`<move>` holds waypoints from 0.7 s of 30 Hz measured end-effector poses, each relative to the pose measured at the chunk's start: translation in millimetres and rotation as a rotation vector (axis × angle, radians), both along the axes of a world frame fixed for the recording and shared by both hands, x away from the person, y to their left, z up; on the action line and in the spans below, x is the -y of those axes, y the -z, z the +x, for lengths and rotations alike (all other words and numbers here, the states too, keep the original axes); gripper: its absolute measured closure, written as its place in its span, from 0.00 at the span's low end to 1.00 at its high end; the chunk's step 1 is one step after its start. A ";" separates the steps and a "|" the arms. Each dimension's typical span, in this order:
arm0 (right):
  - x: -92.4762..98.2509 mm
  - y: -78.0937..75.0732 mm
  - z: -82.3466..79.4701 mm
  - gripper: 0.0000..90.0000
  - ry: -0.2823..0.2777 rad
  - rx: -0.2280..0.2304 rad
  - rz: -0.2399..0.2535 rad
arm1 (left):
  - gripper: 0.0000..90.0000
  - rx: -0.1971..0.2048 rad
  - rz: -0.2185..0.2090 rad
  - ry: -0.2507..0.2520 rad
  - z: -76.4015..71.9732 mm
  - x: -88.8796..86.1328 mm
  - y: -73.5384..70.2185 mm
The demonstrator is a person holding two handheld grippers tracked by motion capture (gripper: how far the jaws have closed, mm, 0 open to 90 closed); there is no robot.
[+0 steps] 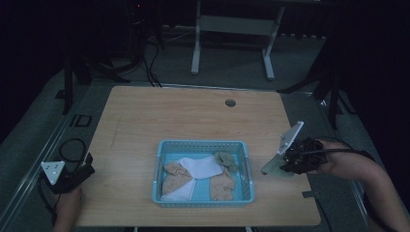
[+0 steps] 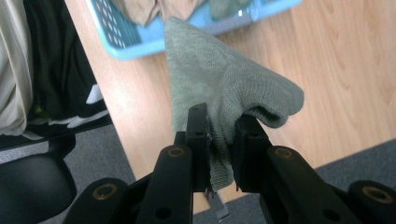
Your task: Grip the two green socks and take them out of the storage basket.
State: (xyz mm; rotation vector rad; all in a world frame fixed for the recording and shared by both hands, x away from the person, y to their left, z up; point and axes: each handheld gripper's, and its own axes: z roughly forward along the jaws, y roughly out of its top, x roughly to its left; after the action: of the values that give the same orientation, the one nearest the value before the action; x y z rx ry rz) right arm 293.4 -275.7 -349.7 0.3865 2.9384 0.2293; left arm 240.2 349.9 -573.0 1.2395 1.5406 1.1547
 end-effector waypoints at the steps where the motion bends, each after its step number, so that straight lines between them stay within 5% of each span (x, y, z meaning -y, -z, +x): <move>1: 3.7 1.2 -1.5 0.88 0.012 -0.002 0.003 | 0.01 0.000 0.000 0.000 0.0 0.0 0.0; 11: 21.1 38.3 -7.3 0.88 0.045 -0.071 0.006 | 0.01 0.000 -0.001 -0.001 0.4 0.2 0.1; 21: 29.0 112.4 16.1 0.87 0.110 -0.154 -0.034 | 0.01 0.000 -0.001 -0.001 0.4 0.1 0.1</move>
State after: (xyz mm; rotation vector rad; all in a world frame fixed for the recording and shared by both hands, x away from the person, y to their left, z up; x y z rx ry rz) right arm 309.4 -304.6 -462.1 0.5832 3.0539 0.1411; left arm 240.6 349.8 -573.1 1.2378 1.5414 1.1541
